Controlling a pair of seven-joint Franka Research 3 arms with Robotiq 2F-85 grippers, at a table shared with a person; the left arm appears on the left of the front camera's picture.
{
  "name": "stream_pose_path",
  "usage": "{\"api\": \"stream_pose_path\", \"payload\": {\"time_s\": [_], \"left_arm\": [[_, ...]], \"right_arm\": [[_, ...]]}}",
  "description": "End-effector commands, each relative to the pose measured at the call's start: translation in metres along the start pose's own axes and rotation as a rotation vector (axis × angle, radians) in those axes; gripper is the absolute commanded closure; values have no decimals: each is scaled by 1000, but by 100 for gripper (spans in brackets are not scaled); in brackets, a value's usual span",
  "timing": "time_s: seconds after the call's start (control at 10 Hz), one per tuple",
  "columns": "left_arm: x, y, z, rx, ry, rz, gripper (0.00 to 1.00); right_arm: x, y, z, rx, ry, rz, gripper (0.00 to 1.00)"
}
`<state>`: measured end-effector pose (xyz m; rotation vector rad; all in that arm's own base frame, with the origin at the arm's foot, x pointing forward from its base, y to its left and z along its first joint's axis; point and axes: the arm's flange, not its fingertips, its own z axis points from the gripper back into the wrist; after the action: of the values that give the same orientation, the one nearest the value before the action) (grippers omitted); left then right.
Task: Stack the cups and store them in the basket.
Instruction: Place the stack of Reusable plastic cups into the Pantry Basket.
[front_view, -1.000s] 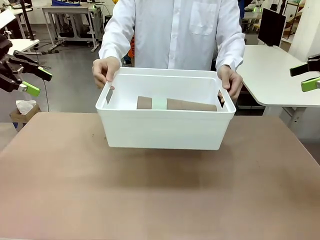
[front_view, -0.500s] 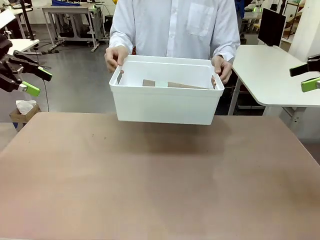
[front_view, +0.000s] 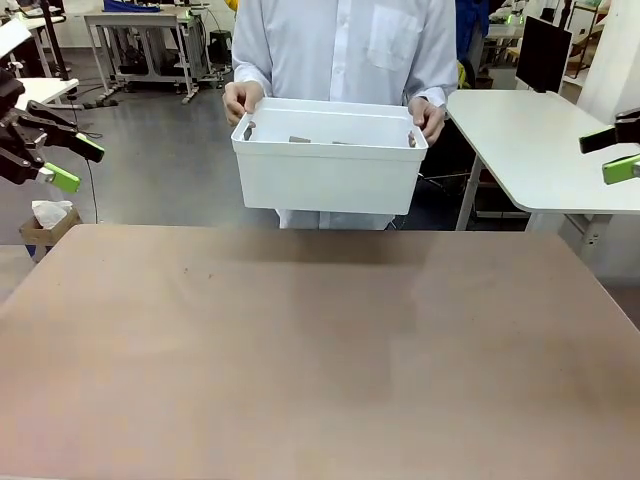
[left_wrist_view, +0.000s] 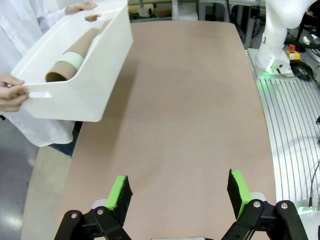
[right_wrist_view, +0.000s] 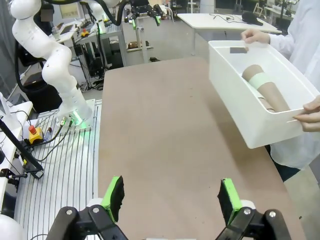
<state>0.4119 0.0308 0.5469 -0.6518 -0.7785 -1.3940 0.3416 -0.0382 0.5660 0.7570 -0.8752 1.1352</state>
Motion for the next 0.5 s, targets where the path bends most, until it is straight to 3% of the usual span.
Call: {"api": "stream_pose_path", "payload": {"time_s": [0.0,0.4], "left_arm": [[3,-1,0,-2,0,10,0],[3,-1,0,-2,0,10,0]], "right_arm": [[3,0,0,-1,-13,-8,0],[3,0,0,-1,-13,-8,0]]}}
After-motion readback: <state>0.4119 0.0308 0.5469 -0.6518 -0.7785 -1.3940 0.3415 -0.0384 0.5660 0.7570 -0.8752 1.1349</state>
